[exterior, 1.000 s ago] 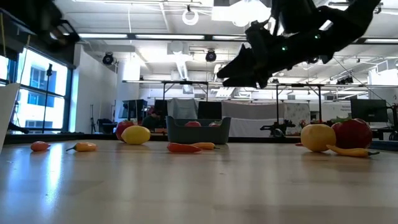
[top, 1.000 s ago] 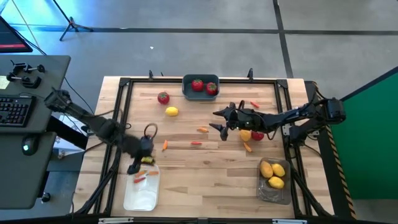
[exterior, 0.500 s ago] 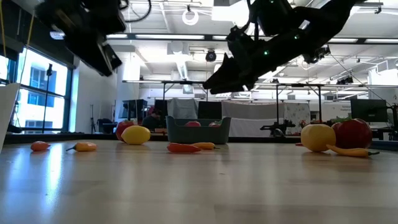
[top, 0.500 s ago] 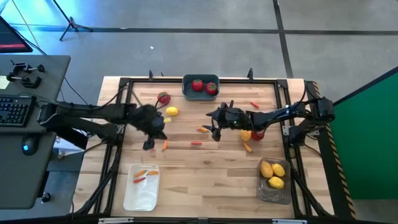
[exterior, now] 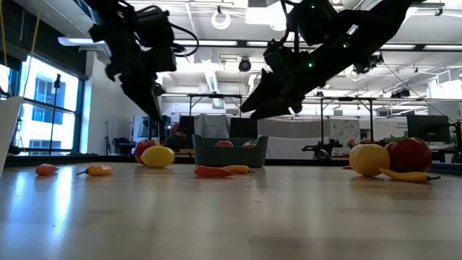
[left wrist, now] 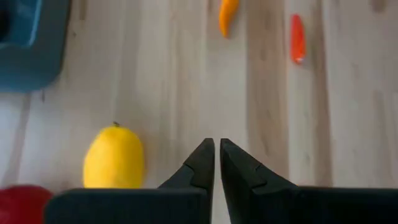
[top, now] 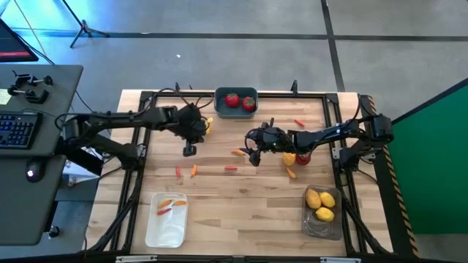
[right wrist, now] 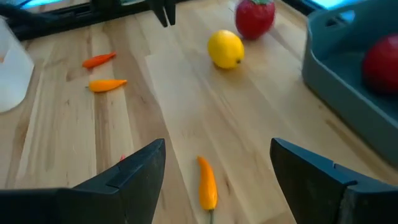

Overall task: Sort produce into baskets
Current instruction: Put the left red tomato into the blue bin

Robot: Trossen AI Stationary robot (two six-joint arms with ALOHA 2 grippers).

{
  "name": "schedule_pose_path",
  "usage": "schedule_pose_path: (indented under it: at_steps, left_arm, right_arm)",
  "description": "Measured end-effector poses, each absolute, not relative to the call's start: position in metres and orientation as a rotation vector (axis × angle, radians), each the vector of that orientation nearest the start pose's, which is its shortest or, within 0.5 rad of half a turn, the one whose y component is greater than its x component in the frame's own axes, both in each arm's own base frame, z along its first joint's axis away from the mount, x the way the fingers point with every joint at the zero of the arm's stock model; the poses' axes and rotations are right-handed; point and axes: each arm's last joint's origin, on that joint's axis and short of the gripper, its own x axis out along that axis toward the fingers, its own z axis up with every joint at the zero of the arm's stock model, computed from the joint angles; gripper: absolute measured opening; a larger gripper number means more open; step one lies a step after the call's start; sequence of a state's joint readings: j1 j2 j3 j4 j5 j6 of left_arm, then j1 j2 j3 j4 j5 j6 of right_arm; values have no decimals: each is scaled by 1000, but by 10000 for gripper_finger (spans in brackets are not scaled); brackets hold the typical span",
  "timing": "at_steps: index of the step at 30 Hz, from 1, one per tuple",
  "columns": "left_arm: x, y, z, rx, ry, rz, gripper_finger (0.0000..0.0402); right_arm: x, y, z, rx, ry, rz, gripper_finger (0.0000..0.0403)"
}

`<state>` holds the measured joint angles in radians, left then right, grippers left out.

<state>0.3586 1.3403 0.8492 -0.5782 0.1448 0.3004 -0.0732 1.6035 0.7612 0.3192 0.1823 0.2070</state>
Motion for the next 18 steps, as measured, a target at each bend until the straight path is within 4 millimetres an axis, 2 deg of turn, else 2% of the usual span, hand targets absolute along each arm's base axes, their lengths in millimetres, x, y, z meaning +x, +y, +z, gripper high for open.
schedule_pose_path:
  at_steps: [5,13,18]
  left_arm:
    - [246,92,208,27,1091,62,62]
    - [244,98,209,128,1146,193,154]
    - [242,115,217,162,1181,388,202]
  right_arm:
    - [315,-32,171,246,550,-351,280]
    - [313,-34,169,222,575,-354,280]
    - [312,-41,169,219,575,-372,280]
